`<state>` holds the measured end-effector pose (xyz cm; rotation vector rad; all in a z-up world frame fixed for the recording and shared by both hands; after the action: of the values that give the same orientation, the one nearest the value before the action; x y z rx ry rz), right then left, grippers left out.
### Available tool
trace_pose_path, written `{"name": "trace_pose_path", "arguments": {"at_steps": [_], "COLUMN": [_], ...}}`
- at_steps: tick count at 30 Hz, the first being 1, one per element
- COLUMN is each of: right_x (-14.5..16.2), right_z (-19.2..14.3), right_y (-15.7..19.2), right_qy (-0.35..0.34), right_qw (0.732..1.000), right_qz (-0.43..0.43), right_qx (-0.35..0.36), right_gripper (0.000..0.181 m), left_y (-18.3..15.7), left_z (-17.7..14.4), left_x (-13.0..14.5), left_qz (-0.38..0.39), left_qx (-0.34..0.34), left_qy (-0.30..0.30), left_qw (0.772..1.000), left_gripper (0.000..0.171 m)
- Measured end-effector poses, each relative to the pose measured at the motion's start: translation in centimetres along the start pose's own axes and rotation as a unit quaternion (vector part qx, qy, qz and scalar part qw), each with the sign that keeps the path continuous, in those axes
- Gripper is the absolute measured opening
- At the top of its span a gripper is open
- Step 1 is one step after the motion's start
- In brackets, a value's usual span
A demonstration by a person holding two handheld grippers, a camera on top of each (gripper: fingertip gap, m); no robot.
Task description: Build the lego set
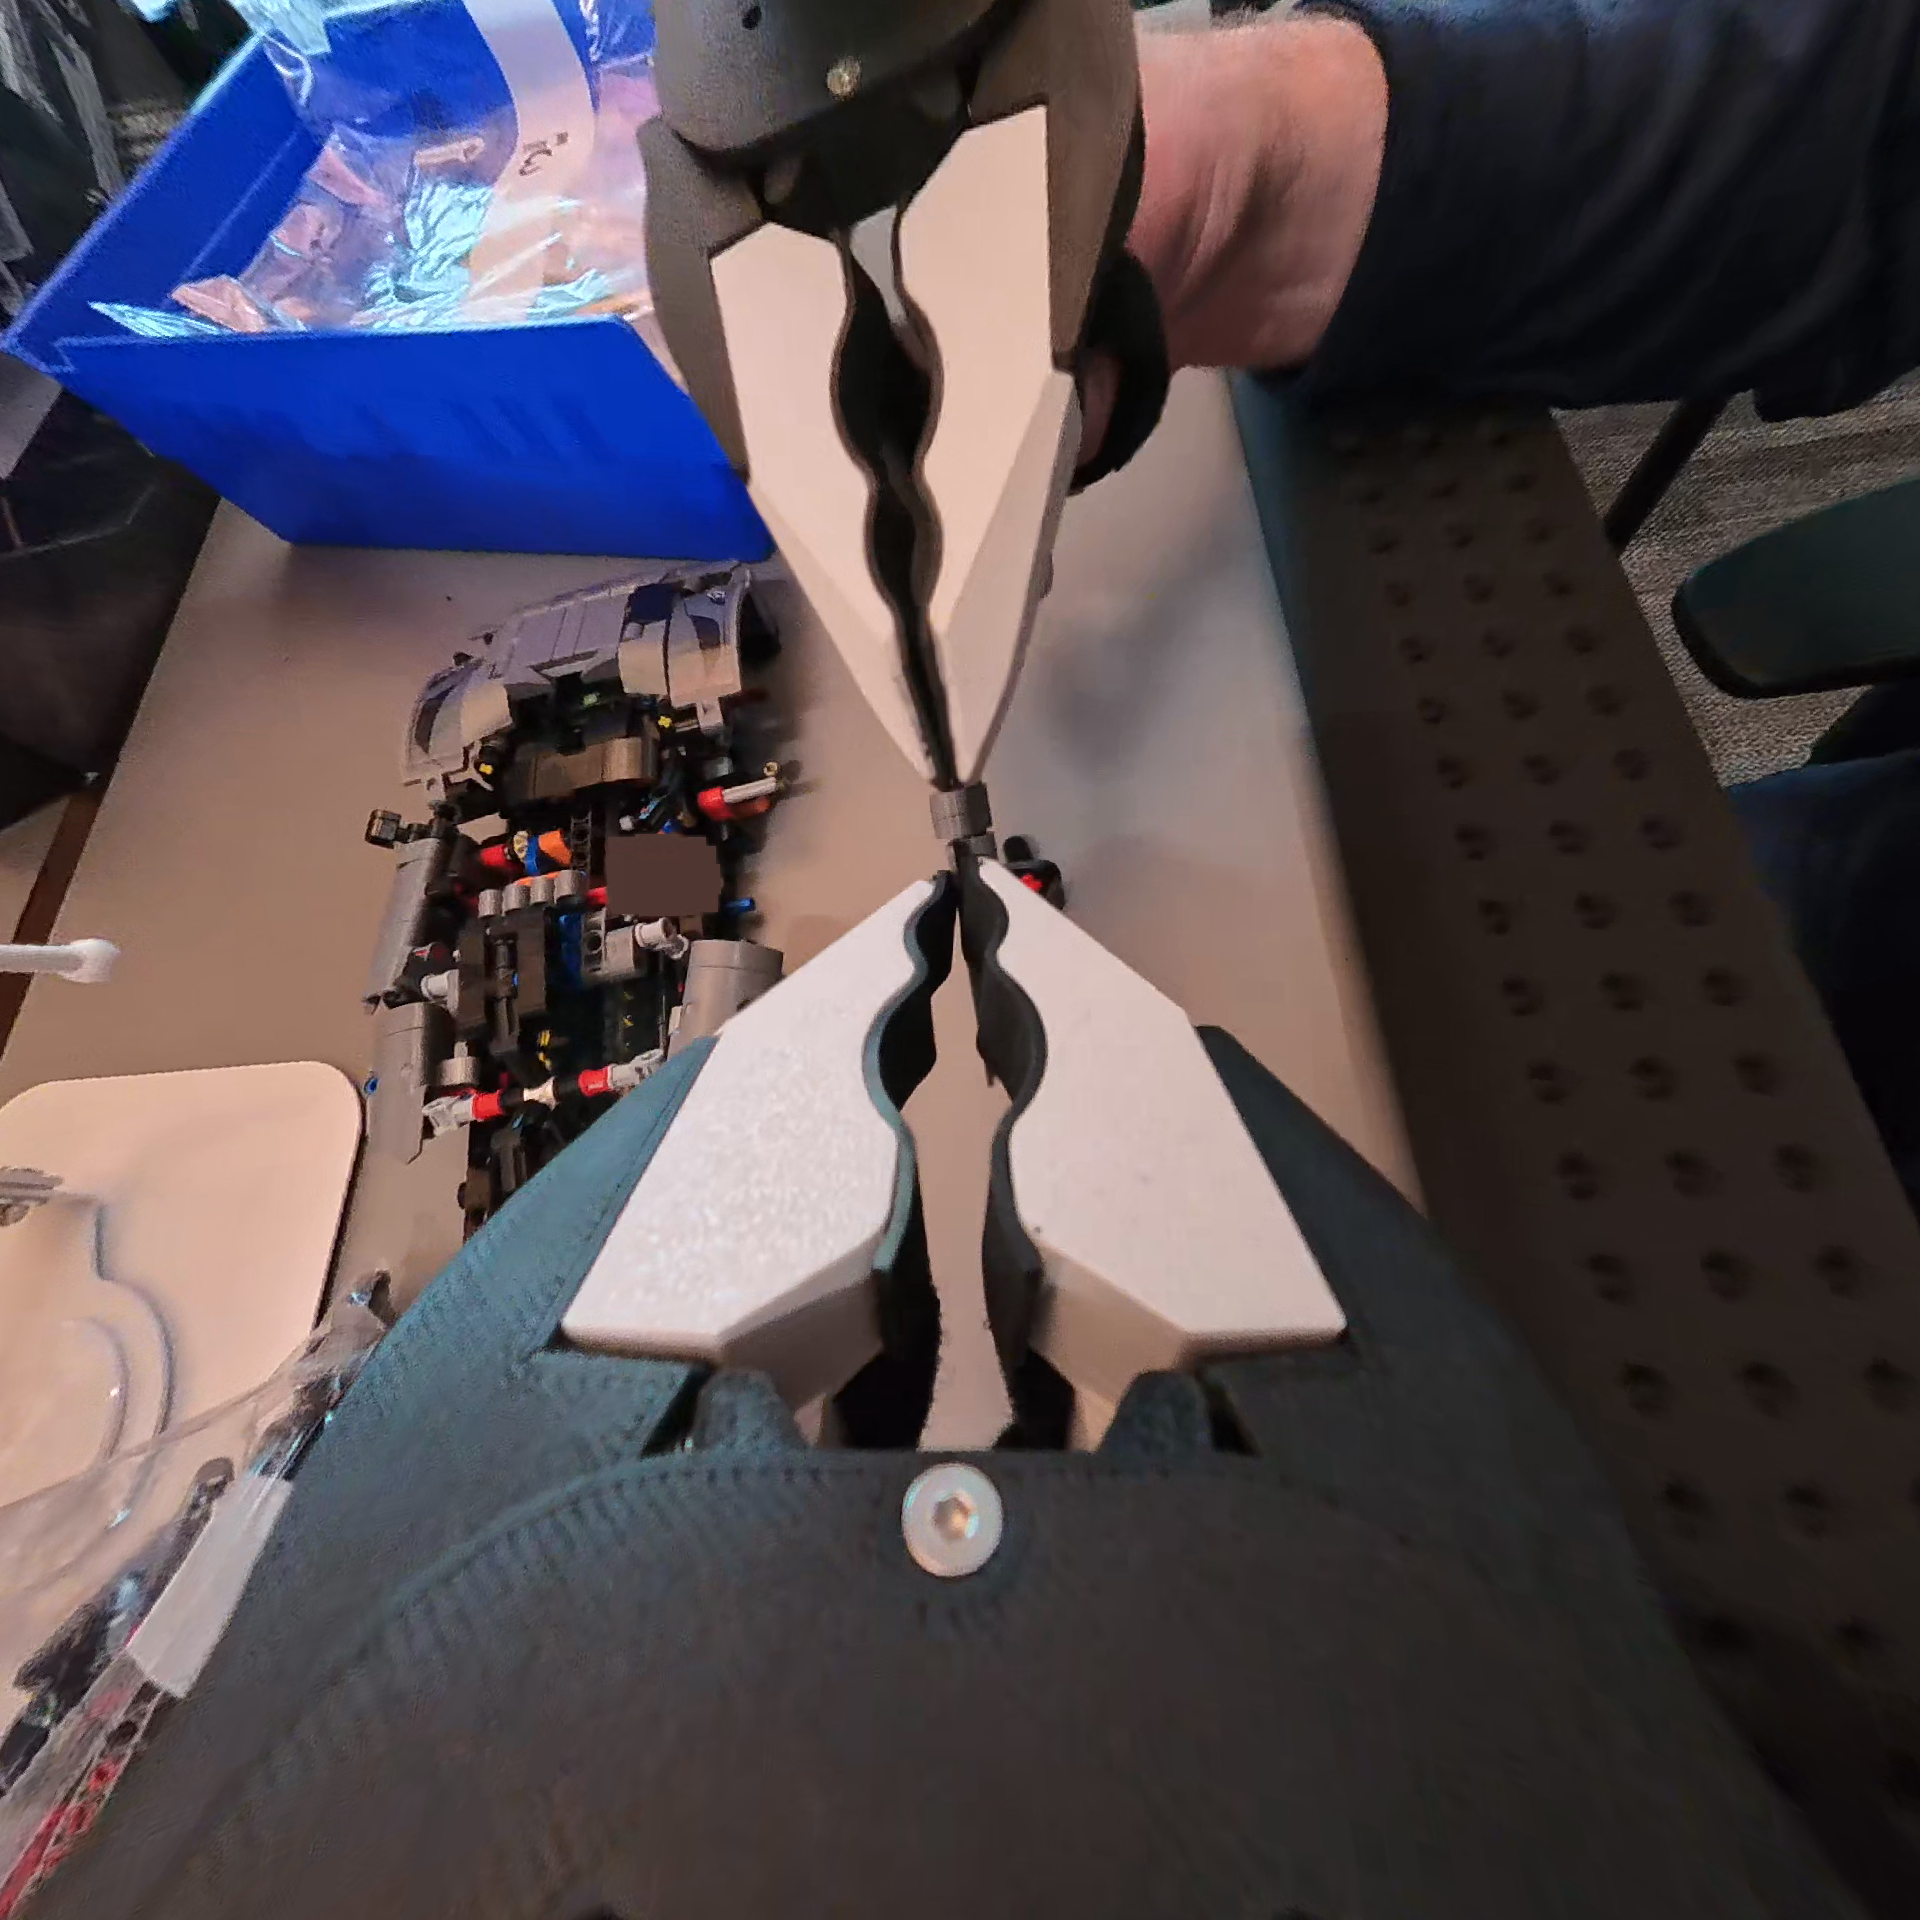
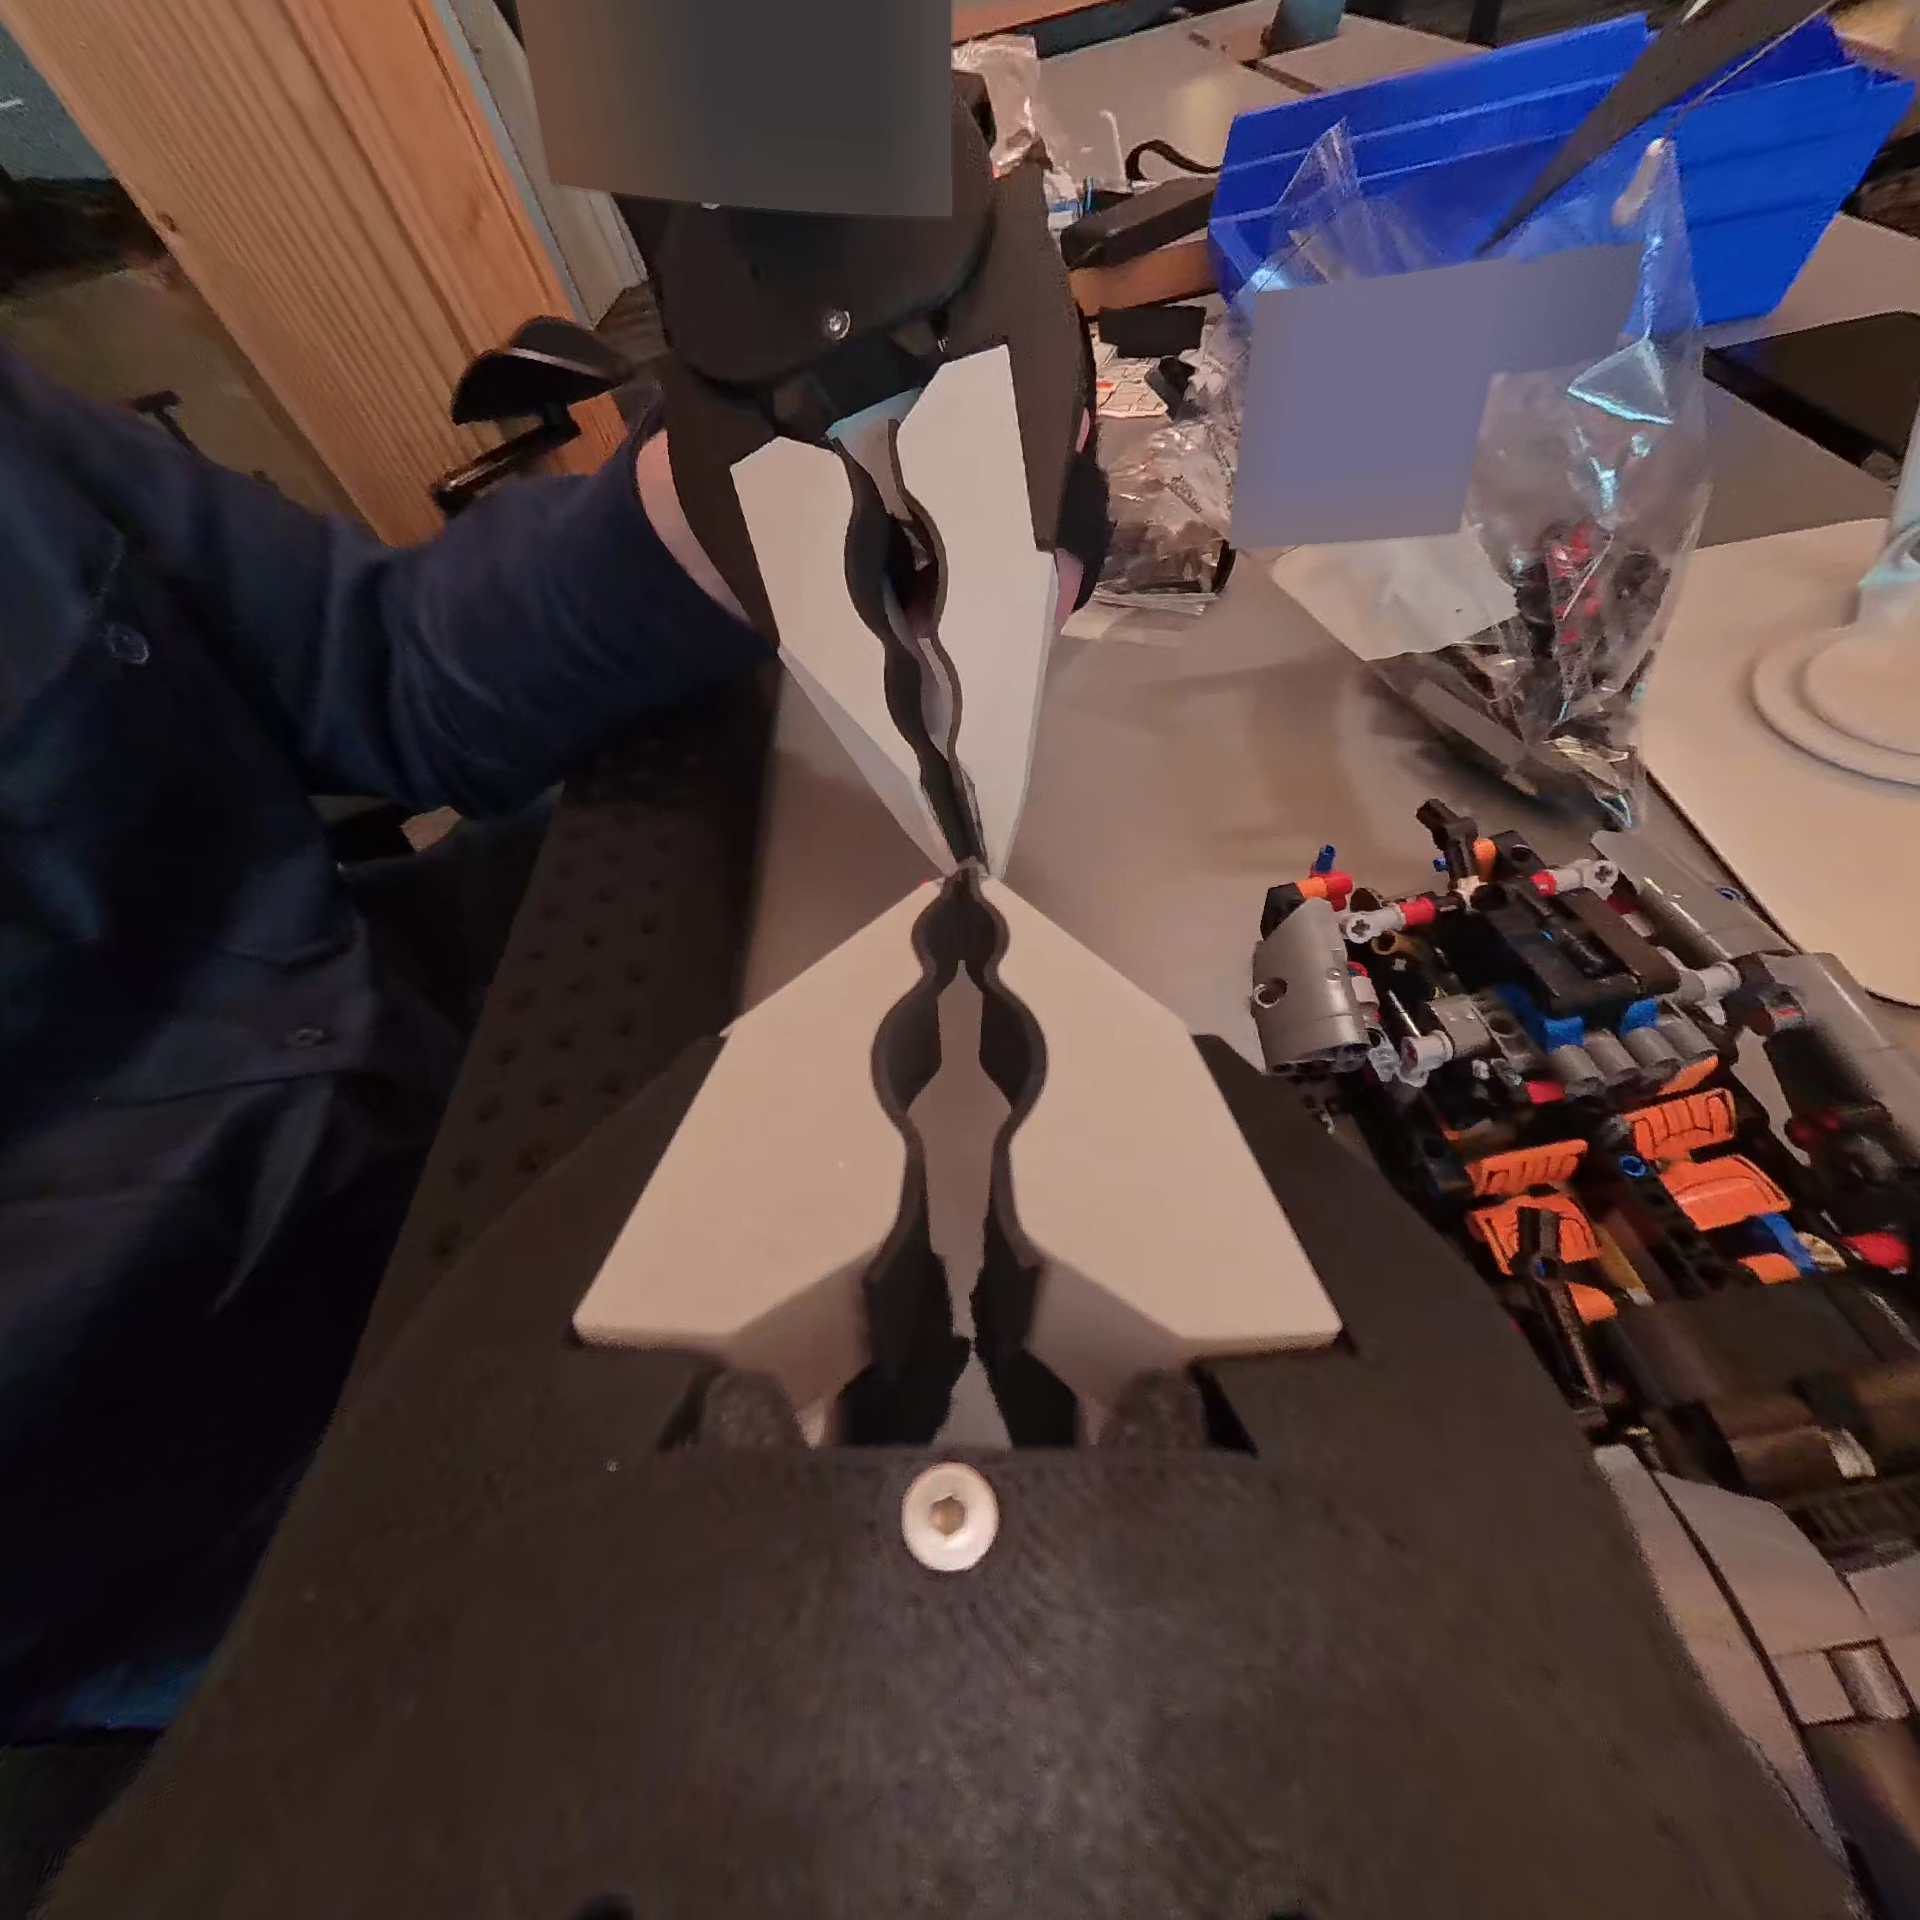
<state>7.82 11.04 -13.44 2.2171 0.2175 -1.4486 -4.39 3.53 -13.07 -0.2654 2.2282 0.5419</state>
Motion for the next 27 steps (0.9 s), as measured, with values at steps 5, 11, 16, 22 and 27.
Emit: {"name": "trace_pose_path", "arguments": {"at_steps": [5,11,16,22,27], "right_x": [0.02,0.20,0.33,0.22,0.18], "right_z": [-0.61,-0.25,-0.21,-0.25,-0.27], "right_y": [-0.19,-0.17,-0.31,-0.11,-0.34], "right_qy": [-0.001,0.011,0.015,0.019,0.003], "right_qw": [1.000,1.000,1.000,1.000,1.000], "right_qz": [-0.002,0.003,0.004,-0.004,0.020], "right_qx": [0.015,0.005,0.011,0.017,0.000], "right_gripper": [0.008,0.003,0.007,0.002,0.004], "left_y": [0.15,0.09,0.07,0.08,0.09], "left_z": [-0.29,-0.04,-0.18,-0.18,-0.30], "left_x": [-0.05,0.03,-0.04,-0.05,-0.13], "left_qz": [-0.001,0.002,0.001,0.003,0.003], "left_qx": [-0.008,-0.008,-0.008,-0.011,-0.012], "left_qy": [-0.007,0.001,-0.004,-0.002,-0.006], "left_qw": [1.000,1.000,1.000,1.000,1.000], "left_gripper": [0.000,0.000,0.000,0.000,0.000]}}
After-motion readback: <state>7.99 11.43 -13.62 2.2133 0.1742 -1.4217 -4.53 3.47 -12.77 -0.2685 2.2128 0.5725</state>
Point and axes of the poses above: each gripper's, where its closed fingertips meet, z out along the fingers, x out of its underside, y = z × x across the jaws, the point moved 8 cm from there along -z, back along the fingers, and after that the axes turned 8 degrees about z, right-handed, at the moved point
